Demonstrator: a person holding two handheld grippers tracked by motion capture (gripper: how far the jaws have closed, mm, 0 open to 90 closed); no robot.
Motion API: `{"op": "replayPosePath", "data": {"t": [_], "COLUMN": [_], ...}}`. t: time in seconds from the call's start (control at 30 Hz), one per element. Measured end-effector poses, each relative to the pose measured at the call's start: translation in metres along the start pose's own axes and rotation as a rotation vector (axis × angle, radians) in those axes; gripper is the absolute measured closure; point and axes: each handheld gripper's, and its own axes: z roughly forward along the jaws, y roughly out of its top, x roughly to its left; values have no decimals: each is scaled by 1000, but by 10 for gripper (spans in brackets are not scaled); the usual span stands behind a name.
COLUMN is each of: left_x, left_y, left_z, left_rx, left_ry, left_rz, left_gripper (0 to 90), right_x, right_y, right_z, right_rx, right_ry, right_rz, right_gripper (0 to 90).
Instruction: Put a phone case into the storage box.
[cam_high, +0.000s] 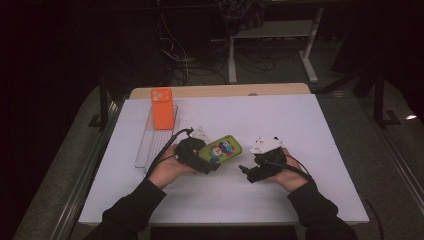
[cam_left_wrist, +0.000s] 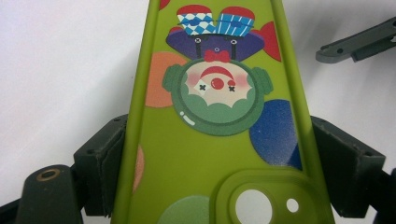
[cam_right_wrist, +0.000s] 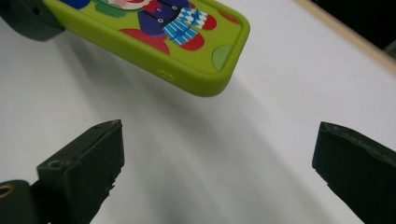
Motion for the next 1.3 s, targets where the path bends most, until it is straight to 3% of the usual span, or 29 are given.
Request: {"op": "replayPosePath", "data": {"t": [0.03, 0.27, 0.47, 0.57, 0.6, 0.63, 0.67, 0.77, 0.8, 0.87, 0.9, 0.97, 1.0, 1.03, 1.17, 1.2, 1.3], "left_x": [0, -2, -5, -5, -5, -5, -4, -4, -4, -4, -2, -4, -4, -3, -6, -4, -6], "left_y": [0, 0, 0, 0, 0, 0, 0, 0, 0, 0, 1, 1, 1, 1, 2, 2, 3], "left_z": [0, 2, 5, 5, 4, 4, 4, 3, 4, 3, 2, 3, 3, 2, 2, 0, 0], "left_rx": [0, 9, -26, -26, -22, -19, -15, -16, -18, -13, 6, -20, -16, -9, -33, -6, -9], "left_ry": [1, -6, -11, -13, -13, -14, -15, -17, -19, -18, -18, -20, -20, -22, -26, -28, -34], "left_rz": [2, 15, -25, -25, -22, -19, -15, -30, -33, -25, -2, -32, -24, -14, -33, -2, 0], "left_gripper": [156, 156, 157, 156, 156, 157, 156, 156, 157, 156, 156, 156, 156, 157, 156, 156, 157], "right_x": [0, 9, 20, 27, 30, 31, 30, 34, 34, 40, 40, 42, 45, 46, 53, 54, 59], "right_y": [0, 1, 1, 2, 2, 2, 3, 3, 4, 3, 3, 3, 2, 1, 1, 1, 0], "right_z": [0, -1, 2, 4, 4, 4, 3, 3, 4, 5, 5, 7, 8, 9, 11, 11, 13], "right_rx": [-2, -34, -28, -30, -33, -33, -24, -33, -34, -53, -49, -44, -49, -38, -53, -54, -56], "right_ry": [-20, -99, -173, -207, -214, -232, -241, -272, -283, -310, -322, -350, -358, -372, -399, -402, -421], "right_rz": [-46, -204, -380, -444, -443, -472, -530, -594, -643, -619, -654, -723, -718, -751, -800, -805, -826], "right_gripper": [15, 15, 15, 15, 15, 16, 17, 18, 18, 18, 18, 18, 18, 20, 37, 48, 97]}}
